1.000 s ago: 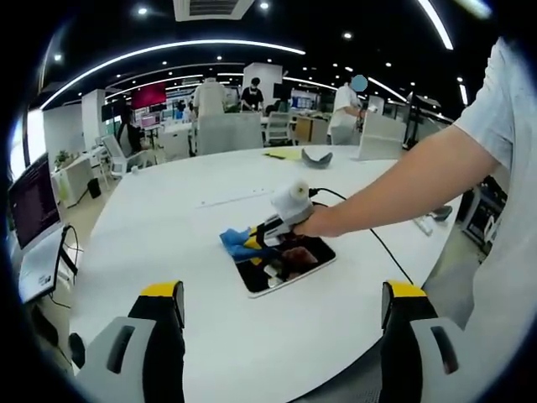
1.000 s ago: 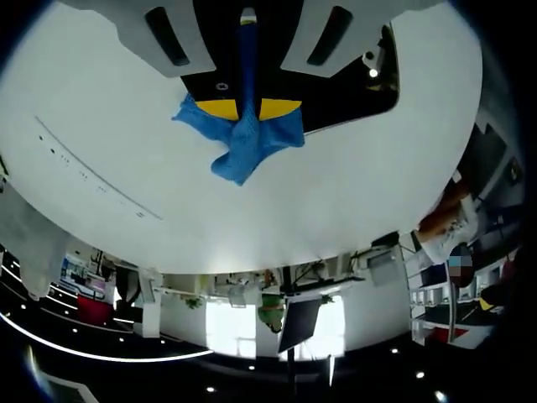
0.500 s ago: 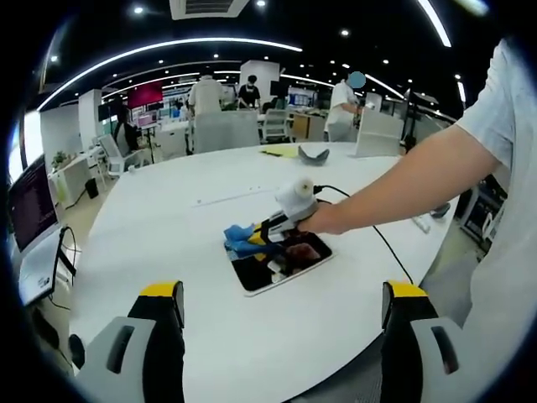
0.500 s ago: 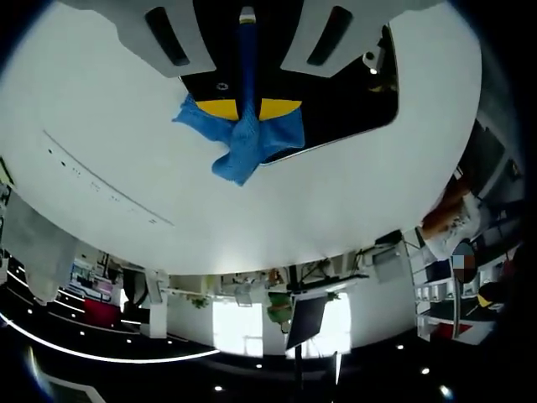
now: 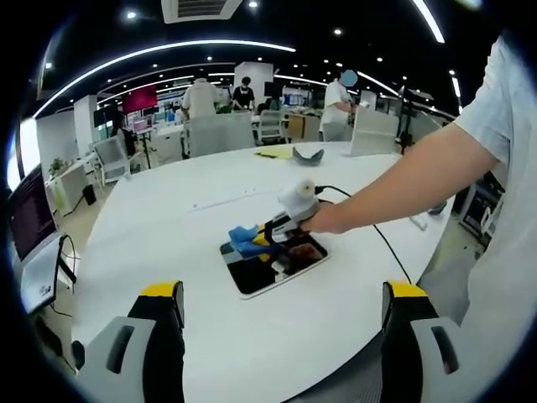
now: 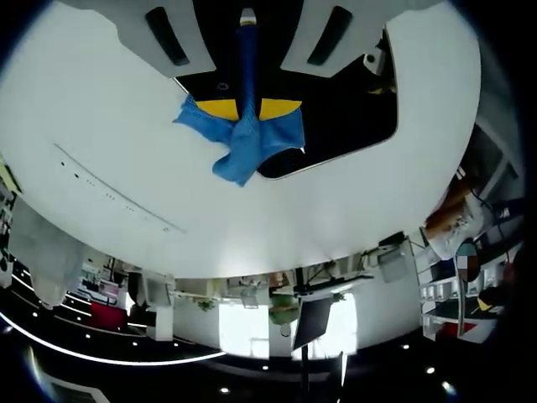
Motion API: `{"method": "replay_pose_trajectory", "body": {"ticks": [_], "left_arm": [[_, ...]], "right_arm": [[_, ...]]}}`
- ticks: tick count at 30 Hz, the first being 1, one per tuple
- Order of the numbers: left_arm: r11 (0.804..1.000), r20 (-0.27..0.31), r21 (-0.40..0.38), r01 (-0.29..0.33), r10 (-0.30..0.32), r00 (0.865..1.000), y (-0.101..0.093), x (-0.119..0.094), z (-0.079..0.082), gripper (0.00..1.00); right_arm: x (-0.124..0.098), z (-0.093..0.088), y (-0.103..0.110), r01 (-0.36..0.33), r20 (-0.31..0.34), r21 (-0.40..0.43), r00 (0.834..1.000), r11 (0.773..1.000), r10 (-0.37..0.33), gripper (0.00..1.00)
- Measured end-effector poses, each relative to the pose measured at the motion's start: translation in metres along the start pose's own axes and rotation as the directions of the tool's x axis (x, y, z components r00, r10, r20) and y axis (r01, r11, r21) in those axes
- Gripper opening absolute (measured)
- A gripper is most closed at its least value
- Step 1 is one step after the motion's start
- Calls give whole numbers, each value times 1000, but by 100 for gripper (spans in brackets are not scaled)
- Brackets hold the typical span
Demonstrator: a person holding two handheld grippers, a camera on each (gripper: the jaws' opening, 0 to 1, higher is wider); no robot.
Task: Wipe the mirror surface with the cleaning cloth until all visible marks leave the cleaned area.
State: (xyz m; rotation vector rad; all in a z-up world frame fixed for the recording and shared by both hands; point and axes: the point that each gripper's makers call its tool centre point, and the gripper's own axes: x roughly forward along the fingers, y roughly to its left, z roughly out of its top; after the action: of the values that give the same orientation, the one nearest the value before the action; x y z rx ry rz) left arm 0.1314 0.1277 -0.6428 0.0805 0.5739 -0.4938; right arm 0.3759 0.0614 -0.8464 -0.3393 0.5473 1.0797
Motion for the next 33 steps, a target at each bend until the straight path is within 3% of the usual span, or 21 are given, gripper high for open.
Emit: {"method": "replay_pose_trajectory", "body": {"ticks": [27,30,33], "left_arm": [[999,-6,33,4,-4,1000,-18,1,-1,97],[999,-1,37,5,-5,1000,-20,1,1,97],[999,3,40,2,-2,1000,-20,1,2,97]], "right_arm": [[-42,-26,-18,51,-24,22,998,998,-50,2],[-48,-30,-20,62,-41,-21,997,998,-62,2],[-53,-34,-23,67,-50,-14,996,998,-68,2]]}}
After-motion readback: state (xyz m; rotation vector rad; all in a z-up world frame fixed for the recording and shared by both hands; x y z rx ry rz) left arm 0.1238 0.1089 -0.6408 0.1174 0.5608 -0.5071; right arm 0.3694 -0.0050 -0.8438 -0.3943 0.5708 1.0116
